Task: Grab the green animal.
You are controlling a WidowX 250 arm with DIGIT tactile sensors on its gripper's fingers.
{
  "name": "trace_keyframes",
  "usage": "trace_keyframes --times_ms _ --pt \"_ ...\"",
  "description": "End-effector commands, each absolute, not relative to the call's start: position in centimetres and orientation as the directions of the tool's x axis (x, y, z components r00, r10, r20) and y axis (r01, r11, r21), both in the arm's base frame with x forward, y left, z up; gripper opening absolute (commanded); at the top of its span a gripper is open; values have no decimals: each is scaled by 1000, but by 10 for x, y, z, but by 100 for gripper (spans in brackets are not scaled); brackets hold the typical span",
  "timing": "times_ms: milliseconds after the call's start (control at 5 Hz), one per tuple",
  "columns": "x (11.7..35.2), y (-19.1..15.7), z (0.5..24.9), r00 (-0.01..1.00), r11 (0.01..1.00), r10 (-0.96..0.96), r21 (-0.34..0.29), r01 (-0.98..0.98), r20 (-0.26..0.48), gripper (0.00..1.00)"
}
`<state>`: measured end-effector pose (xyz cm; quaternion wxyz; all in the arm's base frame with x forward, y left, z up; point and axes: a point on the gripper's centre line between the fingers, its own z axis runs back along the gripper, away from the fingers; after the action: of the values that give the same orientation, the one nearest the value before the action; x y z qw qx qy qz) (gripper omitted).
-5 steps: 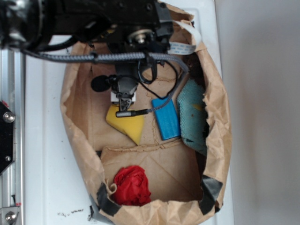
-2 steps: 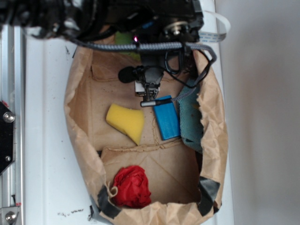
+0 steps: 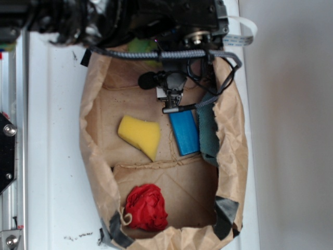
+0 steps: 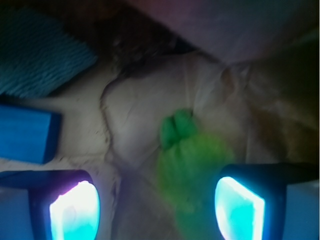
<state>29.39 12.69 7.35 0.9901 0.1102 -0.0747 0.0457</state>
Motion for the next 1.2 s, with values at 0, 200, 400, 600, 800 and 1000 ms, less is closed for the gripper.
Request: trace_keyframes --times_ms 0,200,400,600,800,1000 --pt "303 131 68 977 959 63 260 -115 203 100" --pt "312 129 60 975 954 64 273 -123 213 100" --pt "316 126 55 975 952 49 286 -111 217 100" --pt "315 124 55 974 954 51 279 -113 220 0" --pt "314 123 55 975 953 47 283 -109 217 0" --pt "315 124 54 975 951 43 291 -107 217 0"
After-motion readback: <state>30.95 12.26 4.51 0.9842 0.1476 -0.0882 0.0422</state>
